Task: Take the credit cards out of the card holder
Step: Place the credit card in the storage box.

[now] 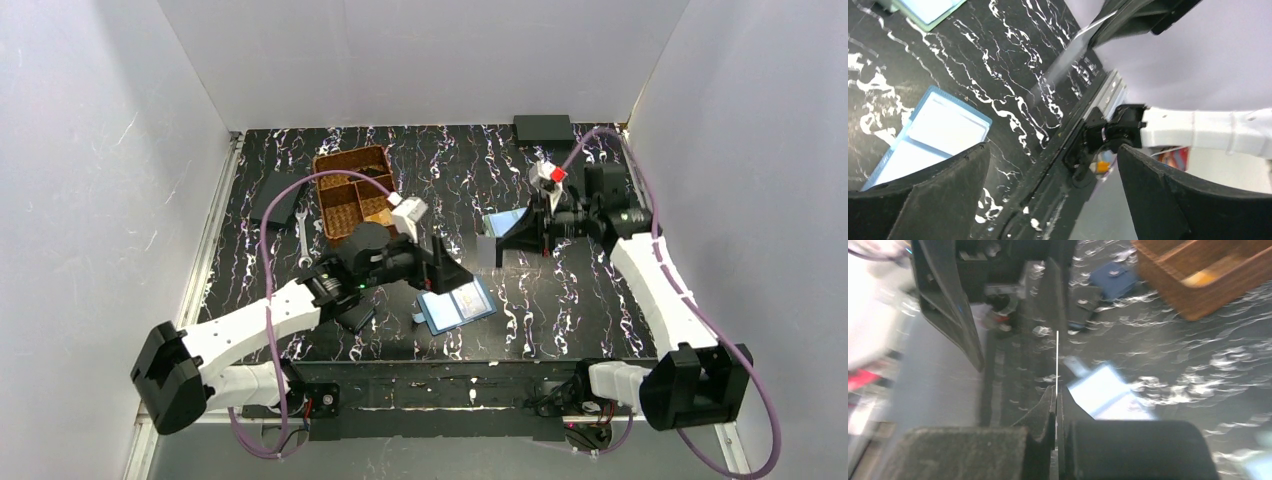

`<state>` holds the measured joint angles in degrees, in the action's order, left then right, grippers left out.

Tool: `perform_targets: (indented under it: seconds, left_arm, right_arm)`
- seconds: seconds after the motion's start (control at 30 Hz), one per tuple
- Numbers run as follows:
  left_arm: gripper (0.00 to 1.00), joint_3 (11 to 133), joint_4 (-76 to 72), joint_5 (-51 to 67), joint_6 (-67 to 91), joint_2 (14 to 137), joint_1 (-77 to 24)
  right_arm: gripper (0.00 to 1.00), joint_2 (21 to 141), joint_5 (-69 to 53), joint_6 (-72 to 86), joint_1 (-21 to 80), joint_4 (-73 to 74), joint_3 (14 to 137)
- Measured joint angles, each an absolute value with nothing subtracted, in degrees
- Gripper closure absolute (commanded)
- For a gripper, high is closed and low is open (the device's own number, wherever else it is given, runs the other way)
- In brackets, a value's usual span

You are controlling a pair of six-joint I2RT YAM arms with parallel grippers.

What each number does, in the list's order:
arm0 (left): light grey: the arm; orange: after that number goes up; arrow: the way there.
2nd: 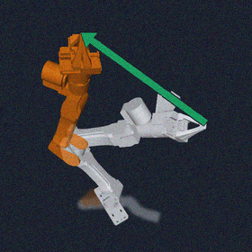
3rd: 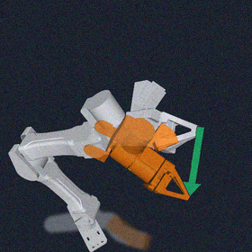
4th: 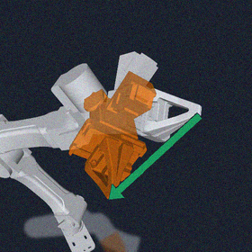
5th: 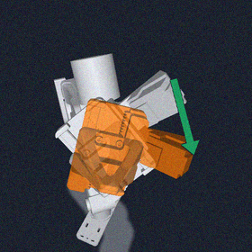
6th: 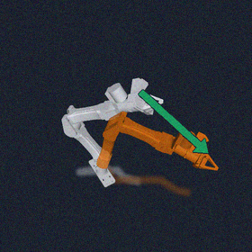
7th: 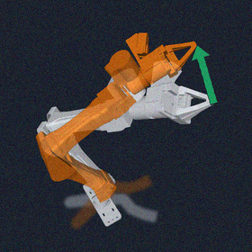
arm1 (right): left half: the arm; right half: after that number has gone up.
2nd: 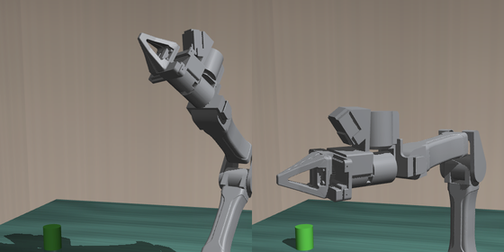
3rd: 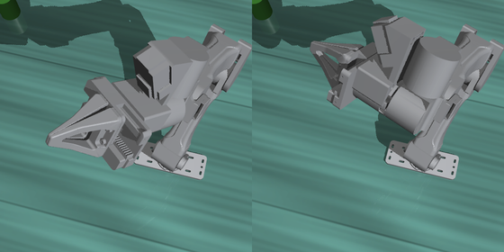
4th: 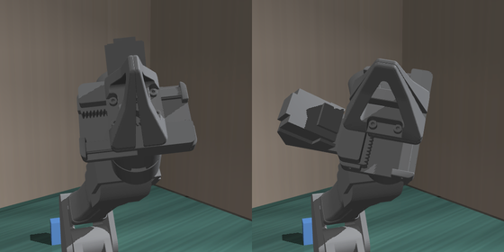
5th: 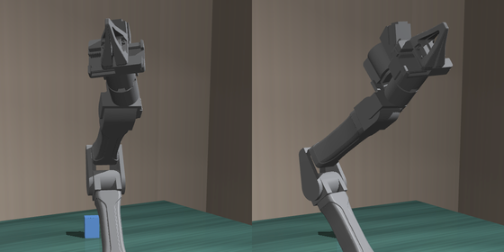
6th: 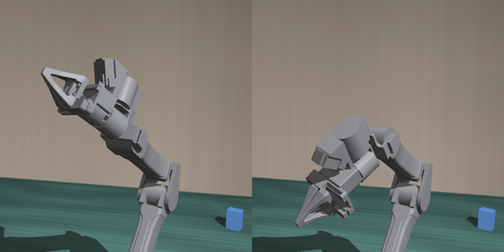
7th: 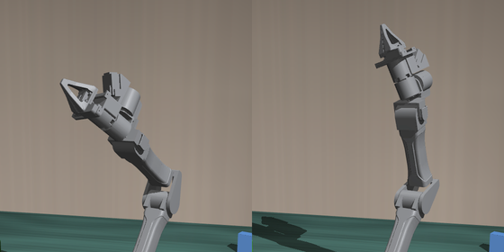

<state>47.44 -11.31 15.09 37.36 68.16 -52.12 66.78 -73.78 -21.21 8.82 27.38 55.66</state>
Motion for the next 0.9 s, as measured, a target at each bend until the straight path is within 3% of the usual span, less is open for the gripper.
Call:
perform_targets:
  seconds: [0.13,0.3,0.6,0.9]
  left_arm:
    - [0.02,43.0,-11.9,17.7,48.3,63.0,-45.2]
    - [0.02,39.8,-18.5,21.8,61.6,63.5,-41.5]
    - [0.02,36.3,-31.4,26.3,78.6,70.4,-41.4]
    - [0.21,36.0,-39.9,27.1,84.6,73.3,-41.4]
  right_arm:
    - [0.99,73.1,-62.9,-44.6,10.3,45.7,72.0]
    - [0.99,74.1,-51.3,-62.2,11.8,54.4,75.8]
    - [0.99,52.6,-42.5,-80.5,19.7,44.4,59.3]
    - [0.99,38.0,-43.3,-97.6,24.2,34.6,42.8]
